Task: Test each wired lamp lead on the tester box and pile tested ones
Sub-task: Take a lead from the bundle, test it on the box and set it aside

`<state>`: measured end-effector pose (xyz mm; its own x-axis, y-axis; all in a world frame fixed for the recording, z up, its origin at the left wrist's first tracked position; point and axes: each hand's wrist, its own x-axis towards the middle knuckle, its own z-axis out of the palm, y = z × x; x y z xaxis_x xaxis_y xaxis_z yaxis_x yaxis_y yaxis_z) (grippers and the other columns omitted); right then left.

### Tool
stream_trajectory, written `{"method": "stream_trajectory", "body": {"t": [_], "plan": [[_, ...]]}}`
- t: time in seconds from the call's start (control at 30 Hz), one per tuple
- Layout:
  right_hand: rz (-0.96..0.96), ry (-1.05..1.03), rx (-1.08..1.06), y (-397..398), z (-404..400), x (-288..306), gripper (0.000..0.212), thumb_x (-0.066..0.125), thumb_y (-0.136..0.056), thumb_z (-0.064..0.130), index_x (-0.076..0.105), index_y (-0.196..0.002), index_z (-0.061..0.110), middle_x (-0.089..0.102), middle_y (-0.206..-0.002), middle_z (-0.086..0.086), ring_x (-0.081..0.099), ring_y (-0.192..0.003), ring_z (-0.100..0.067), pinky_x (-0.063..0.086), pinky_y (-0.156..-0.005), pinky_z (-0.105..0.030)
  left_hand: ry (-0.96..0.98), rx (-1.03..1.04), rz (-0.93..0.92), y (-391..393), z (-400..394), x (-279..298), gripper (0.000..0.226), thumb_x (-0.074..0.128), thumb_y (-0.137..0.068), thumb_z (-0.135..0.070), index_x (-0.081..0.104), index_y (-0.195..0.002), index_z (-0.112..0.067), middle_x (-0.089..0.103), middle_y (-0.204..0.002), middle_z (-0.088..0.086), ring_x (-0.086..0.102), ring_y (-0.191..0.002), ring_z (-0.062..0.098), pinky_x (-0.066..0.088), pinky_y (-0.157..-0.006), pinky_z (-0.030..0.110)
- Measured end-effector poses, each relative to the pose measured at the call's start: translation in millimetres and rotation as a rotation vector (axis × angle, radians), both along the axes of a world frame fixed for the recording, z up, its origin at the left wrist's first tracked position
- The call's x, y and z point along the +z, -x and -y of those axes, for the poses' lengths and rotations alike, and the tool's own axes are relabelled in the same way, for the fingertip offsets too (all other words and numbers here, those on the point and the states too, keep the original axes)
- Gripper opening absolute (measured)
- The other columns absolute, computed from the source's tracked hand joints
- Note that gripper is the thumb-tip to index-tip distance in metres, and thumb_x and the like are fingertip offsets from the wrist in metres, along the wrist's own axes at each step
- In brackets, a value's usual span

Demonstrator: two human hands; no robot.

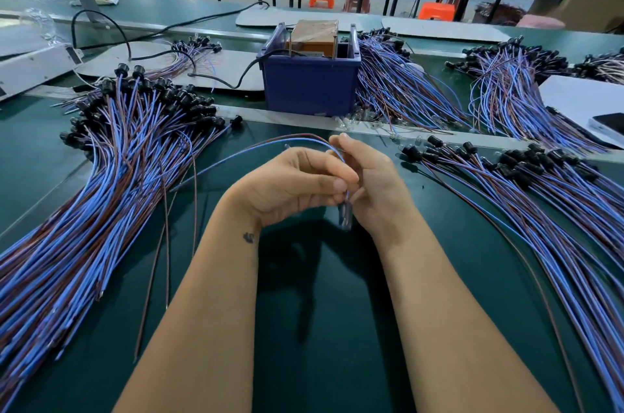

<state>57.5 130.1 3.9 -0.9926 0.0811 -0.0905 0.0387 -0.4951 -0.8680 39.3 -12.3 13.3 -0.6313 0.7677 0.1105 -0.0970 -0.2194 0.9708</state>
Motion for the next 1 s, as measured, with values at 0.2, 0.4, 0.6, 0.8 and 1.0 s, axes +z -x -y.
{"method": "stream_trajectory", "body": {"t": [0.2, 0.4, 0.6, 0.8, 1.0], "plan": [[-0.003, 0.037, -0.056, 0.3, -1.1, 1.8, 0.007, 0.061, -0.093, 0.008, 0.067, -0.092, 0.011, 0.066, -0.063, -0.001, 0.059, -0.052, -0.010, 0.052, -0.052, -0.020, 0.208, -0.096, -0.007, -0.1, 0.3, -2.1, 0.017, 0.069, -0.080, -0.012, 0.079, -0.086, -0.024, 0.066, -0.072, -0.005, 0.052, -0.058, 0.004, 0.041, -0.054, 0.013], [-0.077, 0.201, 0.029, -0.1, -8.2, 2.8, 0.014, 0.058, -0.090, 0.004, 0.069, -0.096, 0.011, 0.067, -0.067, -0.005, 0.062, -0.057, -0.010, 0.053, -0.058, -0.019, 0.144, 0.483, 0.119, 14.9, -1.9, -0.6, 0.027, 0.052, -0.096, -0.029, 0.070, -0.077, -0.021, 0.062, -0.068, -0.008, 0.043, -0.050, 0.006, 0.031, -0.043, 0.014], [-0.082, -0.345, 0.125, -2.8, 2.7, -0.3, 0.016, 0.061, -0.090, -0.003, 0.066, -0.094, 0.011, 0.068, -0.066, 0.000, 0.062, -0.059, -0.008, 0.052, -0.060, -0.018, 0.099, 0.810, 0.125, 17.3, -6.3, -5.5, 0.023, 0.050, -0.102, -0.026, 0.070, -0.090, -0.022, 0.074, -0.078, -0.008, 0.064, -0.064, 0.007, 0.048, -0.058, 0.021], [-0.084, -0.482, 0.104, -4.2, 11.9, 0.9, 0.010, 0.063, -0.091, 0.001, 0.066, -0.088, 0.010, 0.065, -0.064, -0.002, 0.059, -0.054, -0.007, 0.049, -0.053, -0.018, 0.134, 0.853, 0.057, 16.8, -7.9, -7.3, 0.017, 0.061, -0.095, -0.017, 0.075, -0.088, -0.024, 0.071, -0.075, -0.007, 0.063, -0.070, 0.013, 0.048, -0.076, 0.037], [-0.074, -0.502, -0.056, -2.7, 14.5, -2.3, 0.014, 0.057, -0.096, 0.009, 0.069, -0.089, 0.013, 0.063, -0.065, 0.002, 0.057, -0.057, -0.007, 0.049, -0.054, -0.020, 0.211, 0.796, -0.013, 9.3, -17.1, -7.2, 0.013, 0.064, -0.090, -0.015, 0.075, -0.085, -0.019, 0.072, -0.083, 0.006, 0.062, -0.078, 0.021, 0.053, -0.090, 0.052]]}}
